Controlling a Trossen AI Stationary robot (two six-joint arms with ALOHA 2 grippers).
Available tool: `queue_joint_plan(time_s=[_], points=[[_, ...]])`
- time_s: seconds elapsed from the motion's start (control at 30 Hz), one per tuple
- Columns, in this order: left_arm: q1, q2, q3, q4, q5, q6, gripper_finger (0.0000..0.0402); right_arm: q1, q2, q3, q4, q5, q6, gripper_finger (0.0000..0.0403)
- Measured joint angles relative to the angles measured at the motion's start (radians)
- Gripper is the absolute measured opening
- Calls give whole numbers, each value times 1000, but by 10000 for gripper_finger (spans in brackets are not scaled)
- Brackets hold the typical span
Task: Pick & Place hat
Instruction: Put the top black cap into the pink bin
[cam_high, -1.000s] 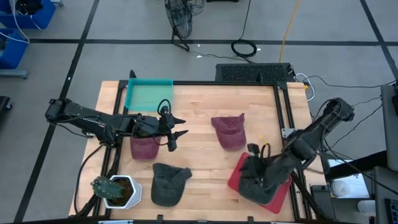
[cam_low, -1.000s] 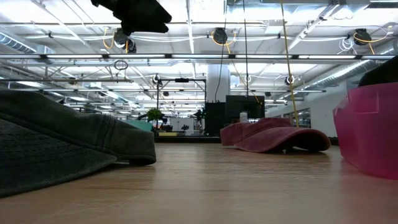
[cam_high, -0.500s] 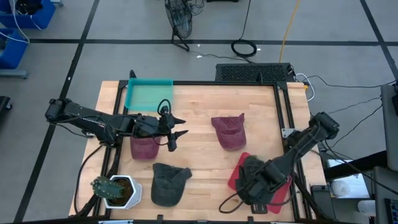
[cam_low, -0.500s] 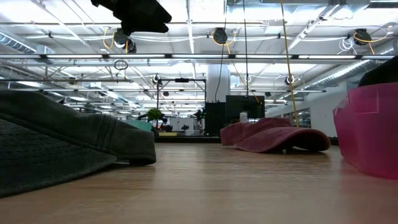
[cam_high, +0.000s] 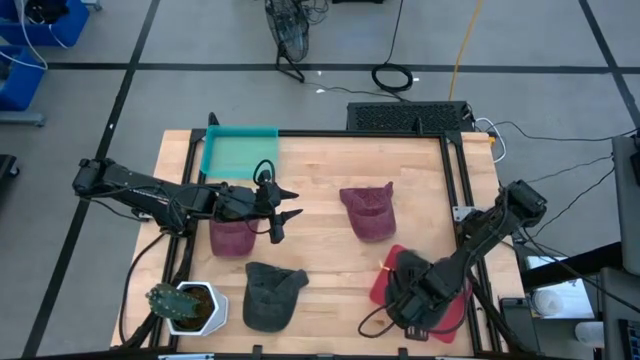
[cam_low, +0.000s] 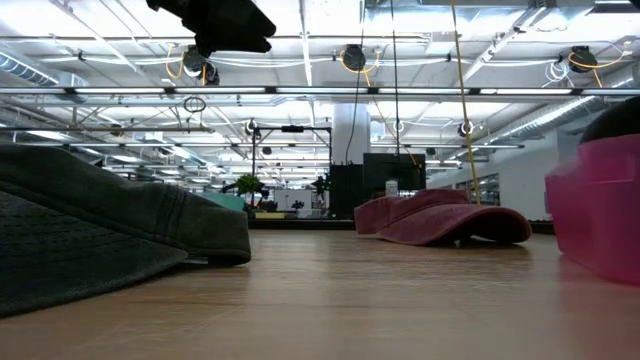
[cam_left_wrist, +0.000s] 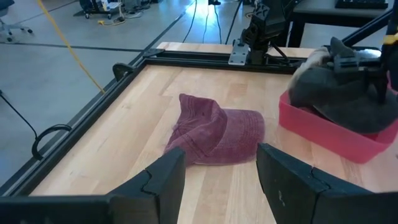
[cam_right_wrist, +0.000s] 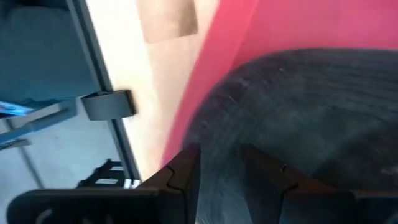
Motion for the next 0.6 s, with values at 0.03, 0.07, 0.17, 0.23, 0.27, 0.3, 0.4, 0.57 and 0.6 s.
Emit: queue_joint_plan(time_s=[0.03,0.07,0.17,0.23,0.27,0.3,0.4,0.57,0.6], points=[[0,0,0,0,0,0,200,3,1,-23,35,-17,6,95],[0,0,0,0,0,0,200,6,3,-42,64,-29,12,95],[0,0,0,0,0,-4,200,8,2,-79,122,-59,27,95],[0,0,0,0,0,-4,200,8,-3,-89,133,-73,41,95],[0,0,0,0,0,-4,200,8,-6,-92,137,-74,46,95],[0,0,0,0,0,-4,200,8,-11,-92,140,-75,47,95],[0,0,0,0,0,-4,200,8,-42,-92,151,-75,47,95],[0,0,0,0,0,-5,200,2,-134,-97,160,-81,127,95],[0,0,0,0,0,-5,200,0,-159,-98,157,-78,147,95]])
